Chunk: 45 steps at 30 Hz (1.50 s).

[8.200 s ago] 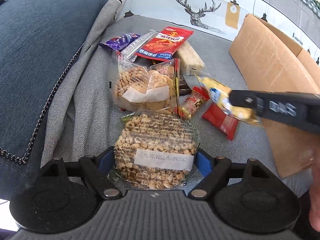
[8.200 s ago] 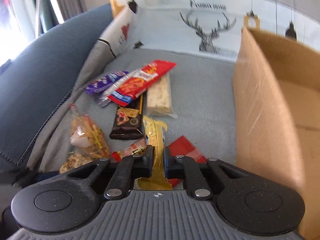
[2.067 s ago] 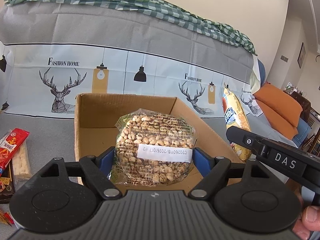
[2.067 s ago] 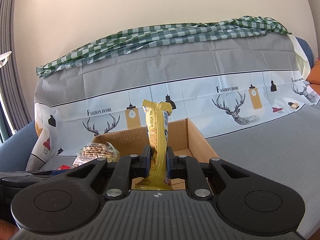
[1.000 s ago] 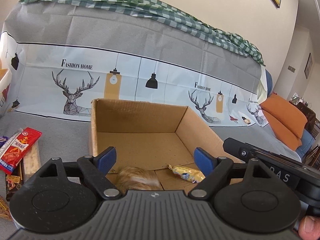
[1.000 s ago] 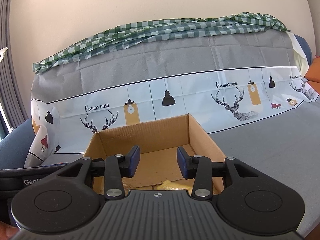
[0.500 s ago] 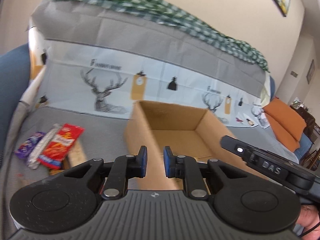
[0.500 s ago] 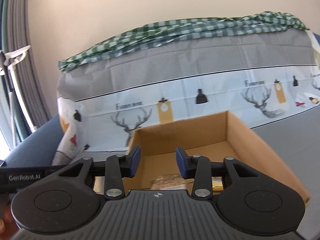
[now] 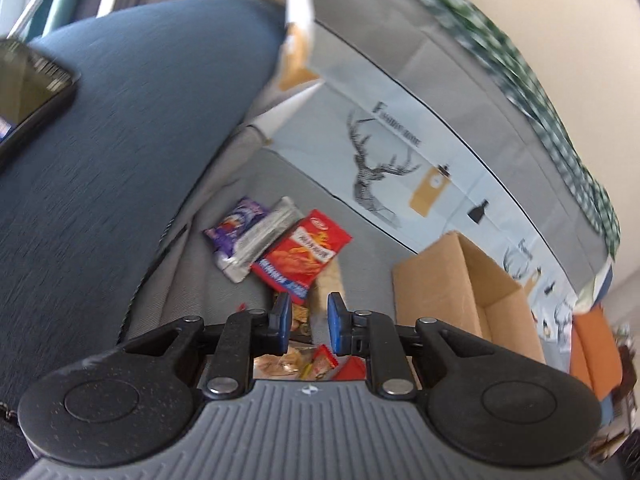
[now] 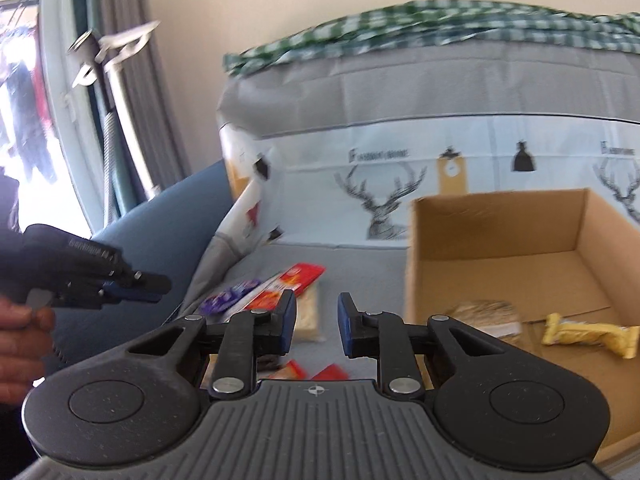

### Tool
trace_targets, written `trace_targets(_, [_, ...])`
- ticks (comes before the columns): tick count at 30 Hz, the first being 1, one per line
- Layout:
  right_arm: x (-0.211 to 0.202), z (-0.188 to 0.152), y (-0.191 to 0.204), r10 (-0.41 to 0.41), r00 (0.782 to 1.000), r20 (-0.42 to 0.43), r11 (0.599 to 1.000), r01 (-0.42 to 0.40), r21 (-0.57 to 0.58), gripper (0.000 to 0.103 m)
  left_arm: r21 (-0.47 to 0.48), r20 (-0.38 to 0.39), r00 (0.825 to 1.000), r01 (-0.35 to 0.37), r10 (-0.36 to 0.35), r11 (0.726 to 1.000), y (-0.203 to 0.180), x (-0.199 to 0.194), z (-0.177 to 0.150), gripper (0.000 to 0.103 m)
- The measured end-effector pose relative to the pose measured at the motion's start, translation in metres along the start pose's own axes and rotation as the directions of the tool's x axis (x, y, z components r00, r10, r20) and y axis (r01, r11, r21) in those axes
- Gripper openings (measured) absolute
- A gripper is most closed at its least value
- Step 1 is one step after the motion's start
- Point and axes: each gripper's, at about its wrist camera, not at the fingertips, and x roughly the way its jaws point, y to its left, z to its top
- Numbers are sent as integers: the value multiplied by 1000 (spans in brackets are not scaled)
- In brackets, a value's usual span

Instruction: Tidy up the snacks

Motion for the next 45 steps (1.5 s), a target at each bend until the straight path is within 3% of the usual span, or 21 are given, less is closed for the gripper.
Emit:
trace_targets(2, [10, -10, 13, 22, 999, -37, 999, -23, -37, 24, -36, -19, 1000, -13, 12, 999, 9, 7, -6, 31])
trace_targets(5, [23, -21, 29, 55, 995, -84, 995, -61, -78, 24, -11, -74, 997, -19, 18, 1000, 5, 22, -17, 51])
trace_targets(7, [32, -28, 37, 69, 991, -114, 992, -80, -92, 24, 14, -57, 997, -60, 61, 998, 1, 27, -20, 73])
trace_targets(9, [42, -36, 41, 63, 986, -152, 991, -79, -104, 24, -13, -30, 996, -87, 87, 996, 5, 27, -21, 77])
trace_targets(15, [69, -54, 35, 28, 972, -233, 994, -52, -98, 27, -135, -103, 993, -69, 55, 988, 25, 43, -20, 79])
trace_targets(19, [88, -55, 26, 3, 967, -256, 997, -21, -68, 39, -168, -174, 981, -115, 85, 979, 29, 61, -21, 81])
trace_targets(26, [124, -64, 17, -29, 942, -335, 1000, 23, -22, 49, -252, -237, 971, -95, 34, 963, 35, 84, -26, 84])
trace_targets(35, [136, -68, 22, -88, 945, -315, 994, 61, -95, 50, -170, -262, 962, -124, 77, 978, 19, 104, -28, 85])
trace_targets(38, [136, -69, 26, -109, 943, -314, 987, 67, -144, 50, -165, -257, 963, -119, 74, 979, 17, 105, -28, 77])
trace_targets(40, [135, -70, 28, -124, 943, -308, 981, 69, -183, 46, -162, -251, 965, -114, 70, 980, 17, 104, -28, 63])
trace_targets(42, [133, -72, 30, -131, 944, -302, 976, 68, -208, 38, -137, -241, 967, -118, 83, 984, 14, 101, -28, 59])
trace_targets(44, [131, -72, 33, -130, 946, -296, 971, 61, -233, 19, -91, -223, 969, -131, 108, 987, 8, 98, -28, 56])
trace_targets(45, [130, -73, 34, -130, 947, -294, 967, 56, -247, 15, -69, -214, 969, -136, 119, 988, 6, 96, -28, 55])
